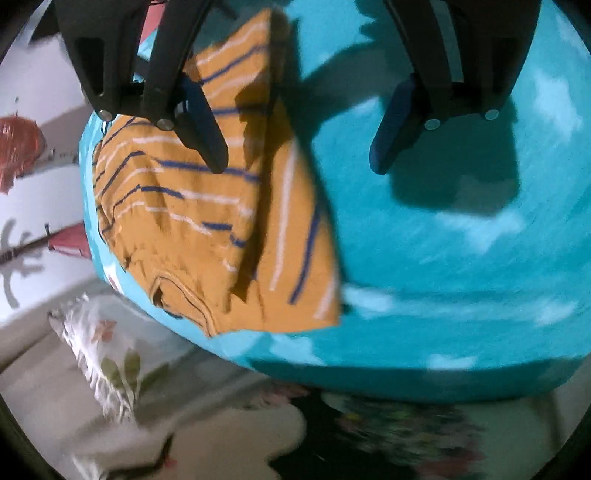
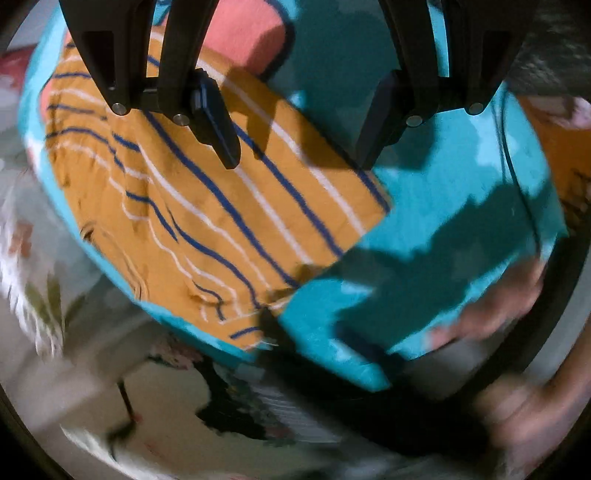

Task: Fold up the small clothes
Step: 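Grasp one sweater side with the left gripper while the right gripper grasps the other side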

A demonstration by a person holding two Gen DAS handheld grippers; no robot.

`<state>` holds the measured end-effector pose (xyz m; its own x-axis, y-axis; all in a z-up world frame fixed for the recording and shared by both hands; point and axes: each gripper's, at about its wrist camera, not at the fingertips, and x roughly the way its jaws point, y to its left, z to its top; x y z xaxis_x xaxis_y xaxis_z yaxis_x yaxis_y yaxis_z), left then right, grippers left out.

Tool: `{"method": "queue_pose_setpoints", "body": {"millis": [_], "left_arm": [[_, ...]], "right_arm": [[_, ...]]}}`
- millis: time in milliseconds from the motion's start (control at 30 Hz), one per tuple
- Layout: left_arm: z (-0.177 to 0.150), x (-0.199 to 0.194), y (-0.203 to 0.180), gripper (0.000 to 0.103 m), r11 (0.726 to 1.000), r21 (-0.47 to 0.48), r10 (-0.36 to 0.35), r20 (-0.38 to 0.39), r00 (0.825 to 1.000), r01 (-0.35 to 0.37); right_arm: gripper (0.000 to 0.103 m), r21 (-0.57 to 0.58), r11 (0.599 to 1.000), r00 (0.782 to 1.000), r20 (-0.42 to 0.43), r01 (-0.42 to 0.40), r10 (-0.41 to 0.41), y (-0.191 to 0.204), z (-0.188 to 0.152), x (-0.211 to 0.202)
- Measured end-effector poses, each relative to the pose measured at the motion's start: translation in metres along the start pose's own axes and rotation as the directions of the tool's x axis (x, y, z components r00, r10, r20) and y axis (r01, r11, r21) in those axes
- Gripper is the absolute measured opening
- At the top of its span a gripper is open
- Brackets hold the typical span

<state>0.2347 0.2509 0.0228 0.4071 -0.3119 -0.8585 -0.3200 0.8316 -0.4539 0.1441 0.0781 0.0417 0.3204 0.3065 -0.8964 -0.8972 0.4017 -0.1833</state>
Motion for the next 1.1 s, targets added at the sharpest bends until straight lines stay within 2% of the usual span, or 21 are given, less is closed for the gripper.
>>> {"method": "queue_pose_setpoints", "body": {"millis": [100,267,500,600,633,667,700,733,800,833,933,1100], "left_arm": [[0.017,0.021,-0.007,0.078,0.999,0.012,-0.03,-0.053,0.998,0.031],[0.029,0.031,-0.009,0.079,0.998,0.027,-0.059,-0.066,0.996,0.061],[0.052,0.042,-0.013,0.078,0.996,0.042,-0.075,-0.083,0.994,0.079],[0.059,0.044,-0.011,0.061,0.996,0.052,-0.068,-0.084,0.994,0.073],[0.06,0.044,-0.01,0.046,0.996,0.054,-0.065,-0.087,0.994,0.07],[0.061,0.045,-0.01,0.026,0.996,0.057,-0.063,-0.093,0.994,0.069],[0.061,0.047,-0.007,0.02,0.995,0.048,-0.082,-0.104,0.991,0.087],[0.06,0.046,-0.005,0.019,0.994,0.031,-0.104,-0.099,0.99,0.107],[0.058,0.043,-0.005,0.018,0.994,0.023,-0.103,-0.081,0.991,0.106],[0.057,0.041,-0.006,0.017,0.995,0.023,-0.098,-0.071,0.993,0.1],[0.053,0.036,-0.014,0.017,0.997,0.024,-0.076,-0.04,0.996,0.077],[0.052,0.025,-0.026,0.016,0.999,0.008,-0.041,-0.006,0.999,0.041]], "right_arm": [[0.069,-0.079,0.995,0.998,0.01,0.06,-0.059,0.019,-0.004,0.009],[0.068,-0.171,0.979,0.994,0.041,0.109,-0.103,0.044,-0.008,0.017],[0.065,-0.256,0.936,0.967,0.143,0.241,-0.209,0.07,0.008,0.028],[0.062,-0.231,0.938,0.962,0.149,0.258,-0.228,0.069,0.017,0.035],[0.059,-0.22,0.942,0.963,0.146,0.255,-0.227,0.068,0.019,0.036],[0.055,-0.208,0.946,0.965,0.14,0.249,-0.223,0.068,0.021,0.039],[0.045,-0.196,0.95,0.966,0.132,0.244,-0.221,0.067,0.022,0.039],[0.027,-0.187,0.953,0.969,0.116,0.238,-0.22,0.065,0.024,0.041],[0.012,-0.173,0.953,0.967,0.105,0.247,-0.231,0.061,0.024,0.042],[0.009,-0.147,0.961,0.97,0.106,0.233,-0.219,0.057,0.024,0.038],[0.008,-0.074,0.976,0.974,0.118,0.204,-0.195,0.04,0.027,0.022],[0.007,-0.024,0.986,0.973,0.165,0.167,-0.161,0.008,0.026,-0.002]]}}
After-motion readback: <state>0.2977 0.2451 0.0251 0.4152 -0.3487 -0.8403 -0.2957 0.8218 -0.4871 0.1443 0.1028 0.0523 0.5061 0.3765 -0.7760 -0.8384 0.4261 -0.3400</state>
